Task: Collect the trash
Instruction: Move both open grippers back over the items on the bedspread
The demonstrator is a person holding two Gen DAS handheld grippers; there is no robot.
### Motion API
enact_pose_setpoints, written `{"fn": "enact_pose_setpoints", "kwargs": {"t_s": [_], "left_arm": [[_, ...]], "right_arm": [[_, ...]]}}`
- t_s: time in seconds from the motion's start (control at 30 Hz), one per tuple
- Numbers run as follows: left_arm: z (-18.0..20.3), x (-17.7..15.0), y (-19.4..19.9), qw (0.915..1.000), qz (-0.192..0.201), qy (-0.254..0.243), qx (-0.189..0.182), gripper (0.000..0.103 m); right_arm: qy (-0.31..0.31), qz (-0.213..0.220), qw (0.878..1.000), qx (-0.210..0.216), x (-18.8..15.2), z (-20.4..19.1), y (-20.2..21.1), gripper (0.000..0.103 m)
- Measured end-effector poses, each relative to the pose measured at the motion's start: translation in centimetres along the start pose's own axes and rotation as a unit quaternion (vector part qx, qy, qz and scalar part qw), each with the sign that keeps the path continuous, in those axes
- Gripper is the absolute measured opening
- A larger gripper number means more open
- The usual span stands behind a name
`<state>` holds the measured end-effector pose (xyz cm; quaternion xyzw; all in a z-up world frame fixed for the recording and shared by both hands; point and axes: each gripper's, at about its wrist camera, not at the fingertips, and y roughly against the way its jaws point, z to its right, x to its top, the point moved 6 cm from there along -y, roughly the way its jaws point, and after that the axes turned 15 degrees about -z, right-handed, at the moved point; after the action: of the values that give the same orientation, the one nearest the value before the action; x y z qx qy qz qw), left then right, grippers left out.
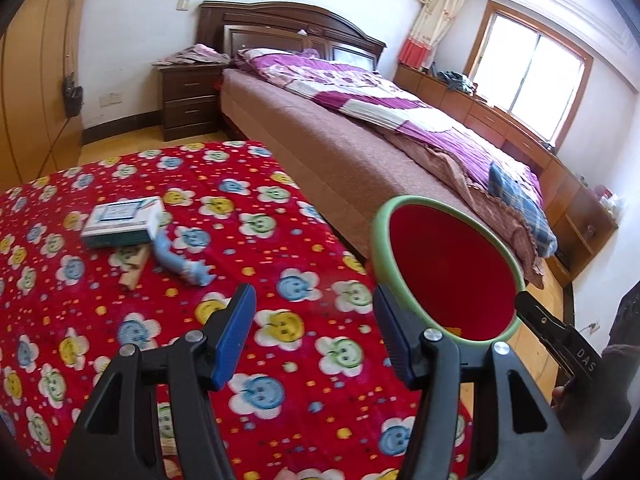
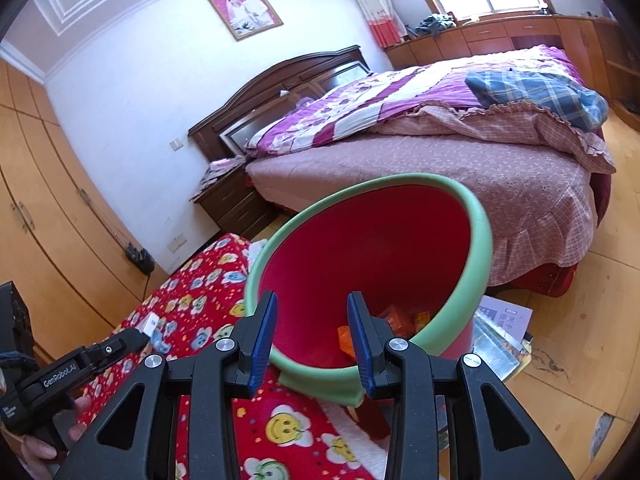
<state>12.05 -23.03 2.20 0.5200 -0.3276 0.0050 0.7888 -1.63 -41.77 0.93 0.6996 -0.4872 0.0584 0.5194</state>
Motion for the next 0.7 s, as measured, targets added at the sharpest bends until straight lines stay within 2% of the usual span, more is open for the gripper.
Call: {"fn": "enact_pose_setpoints", "kwargs": {"t_s": [0.27, 0.7], "left_arm": [[-3.1, -0.2, 1.1, 0.9994, 0.009, 0.028, 0.016, 0.061], [-9.9, 0.8, 2.1, 0.9952, 0.017, 0.057, 0.078, 0.061]], "right_arm": [[0.016, -0.013, 1.0, 0.006, -0.7, -1.9, -0.5, 0.037], [0.034, -0.035, 0.999, 0.005, -1.7, -4.4, -1.9, 0.037]]}}
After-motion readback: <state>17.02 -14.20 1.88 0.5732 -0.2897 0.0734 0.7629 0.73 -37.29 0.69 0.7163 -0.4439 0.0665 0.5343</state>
